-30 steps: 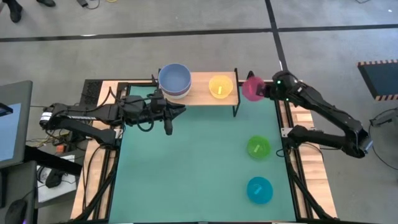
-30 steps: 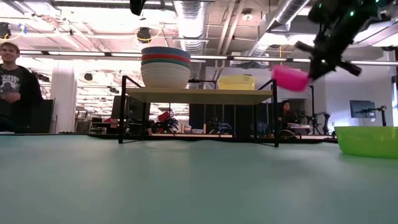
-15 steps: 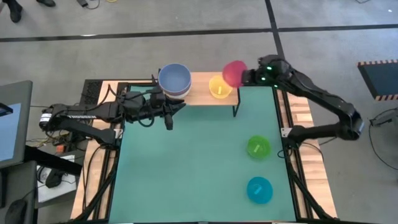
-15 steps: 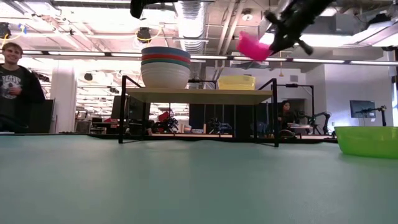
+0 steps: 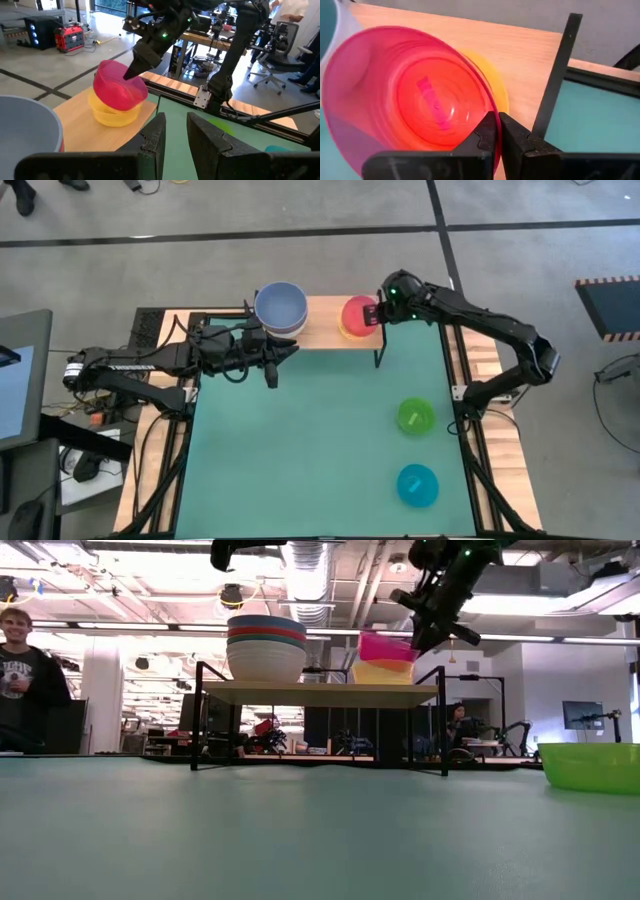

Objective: Place and stack bowls onto a shelf
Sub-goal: Stack the small pink bowl on the small yellow bowl on the shelf, then adjust the stacked bowls on the shelf

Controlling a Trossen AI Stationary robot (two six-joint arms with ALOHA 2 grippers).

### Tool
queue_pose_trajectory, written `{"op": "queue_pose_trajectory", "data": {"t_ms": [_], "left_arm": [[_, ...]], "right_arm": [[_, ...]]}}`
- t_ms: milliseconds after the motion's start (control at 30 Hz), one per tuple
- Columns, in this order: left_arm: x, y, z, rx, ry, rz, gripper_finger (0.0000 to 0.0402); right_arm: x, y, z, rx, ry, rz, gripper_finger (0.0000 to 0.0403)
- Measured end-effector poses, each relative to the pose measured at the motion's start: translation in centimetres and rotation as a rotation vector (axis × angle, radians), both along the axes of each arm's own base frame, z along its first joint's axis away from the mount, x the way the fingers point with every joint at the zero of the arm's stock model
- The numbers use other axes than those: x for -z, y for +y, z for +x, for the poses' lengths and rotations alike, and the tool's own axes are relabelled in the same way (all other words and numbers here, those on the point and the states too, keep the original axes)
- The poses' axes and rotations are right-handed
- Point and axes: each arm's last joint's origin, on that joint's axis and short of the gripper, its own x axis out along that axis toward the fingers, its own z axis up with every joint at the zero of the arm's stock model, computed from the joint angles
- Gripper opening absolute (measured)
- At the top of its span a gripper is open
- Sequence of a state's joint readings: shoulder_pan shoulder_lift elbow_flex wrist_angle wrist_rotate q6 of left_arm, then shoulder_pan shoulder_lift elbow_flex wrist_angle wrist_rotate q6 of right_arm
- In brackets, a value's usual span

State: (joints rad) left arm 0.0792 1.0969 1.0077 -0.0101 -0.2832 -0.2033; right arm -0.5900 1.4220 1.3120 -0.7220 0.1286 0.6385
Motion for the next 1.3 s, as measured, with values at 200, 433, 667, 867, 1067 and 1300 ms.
{"op": "queue_pose_trajectory", "data": {"t_ms": [200, 433, 667, 867, 1067, 1300], "left_arm": [[0.0, 0.0, 0.0, 0.002, 0.009, 0.022, 0.0065], [0.2, 0.0, 0.0, 0.001, 0.026, 0.02, 0.0065], [0.6, 0.0, -0.1, -0.001, 0.071, 0.001, 0.0065], [0.7, 0.0, -0.1, -0.005, 0.077, 0.001, 0.0065], [0.7, 0.2, -0.1, -0.009, 0.078, 0.0, 0.0065], [1.1, 0.2, -0.2, -0.003, 0.103, -0.045, 0.0065]], "right_arm": [[-0.7, -0.6, 0.4, -0.025, 0.002, -0.036, 0.0094], [-2.0, -0.5, -0.4, -0.01, -0.023, -0.06, 0.0187], [-2.9, 3.0, -1.2, -0.141, -0.003, 0.03, 0.0193], [-1.5, 5.0, 0.0, -0.236, 0.102, 0.091, 0.0167], [0.7, 3.9, 1.6, -0.264, 0.191, 0.112, 0.0147], [2.5, 2.3, 2.9, -0.28, 0.228, 0.103, 0.0131]]}}
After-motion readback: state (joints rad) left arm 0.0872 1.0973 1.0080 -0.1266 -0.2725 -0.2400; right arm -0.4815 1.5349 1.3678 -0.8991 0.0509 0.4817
